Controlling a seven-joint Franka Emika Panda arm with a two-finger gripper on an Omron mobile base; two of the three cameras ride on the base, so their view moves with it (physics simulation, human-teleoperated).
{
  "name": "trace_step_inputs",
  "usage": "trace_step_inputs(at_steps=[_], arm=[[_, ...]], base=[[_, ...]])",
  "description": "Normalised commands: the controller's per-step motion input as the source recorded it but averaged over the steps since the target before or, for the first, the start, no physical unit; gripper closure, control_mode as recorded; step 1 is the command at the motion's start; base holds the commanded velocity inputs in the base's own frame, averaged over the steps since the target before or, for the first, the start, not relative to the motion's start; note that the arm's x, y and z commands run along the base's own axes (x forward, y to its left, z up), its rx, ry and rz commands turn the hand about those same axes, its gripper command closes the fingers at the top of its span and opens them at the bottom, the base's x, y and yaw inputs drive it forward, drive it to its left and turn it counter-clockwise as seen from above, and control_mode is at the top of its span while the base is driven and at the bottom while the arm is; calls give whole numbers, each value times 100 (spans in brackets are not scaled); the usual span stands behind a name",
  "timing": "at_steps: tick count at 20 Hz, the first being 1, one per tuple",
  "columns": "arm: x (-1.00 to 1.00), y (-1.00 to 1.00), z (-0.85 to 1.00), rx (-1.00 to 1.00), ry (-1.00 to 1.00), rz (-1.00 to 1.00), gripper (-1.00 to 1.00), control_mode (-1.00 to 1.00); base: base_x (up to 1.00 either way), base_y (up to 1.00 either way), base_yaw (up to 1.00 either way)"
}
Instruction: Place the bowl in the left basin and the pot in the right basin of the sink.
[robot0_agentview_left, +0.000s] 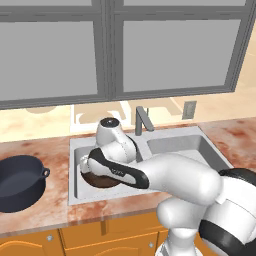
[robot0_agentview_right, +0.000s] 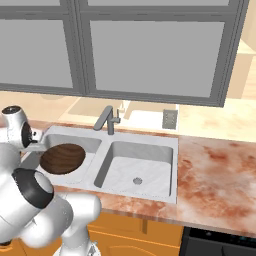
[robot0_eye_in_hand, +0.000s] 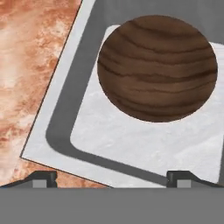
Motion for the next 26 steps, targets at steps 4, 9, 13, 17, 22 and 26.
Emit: trace_step_inputs(at_steps=[4,9,13,17,22,26], arm=[[-23,9,38,24,0,-26,-100,-100],[-17,18,33,17,0,-19,-100,-100],[-14,22,31,15,0,-21,-100,-100],[-10,28,25,13,0,-15,-100,-100],[-7,20,33,1,2,-13,-100,-100],[-12,22,26,0,7,-10,-100,-100]], base=[[0,0,0],[0,0,0],[0,0,0],[0,0,0],[0,0,0],[0,0,0]])
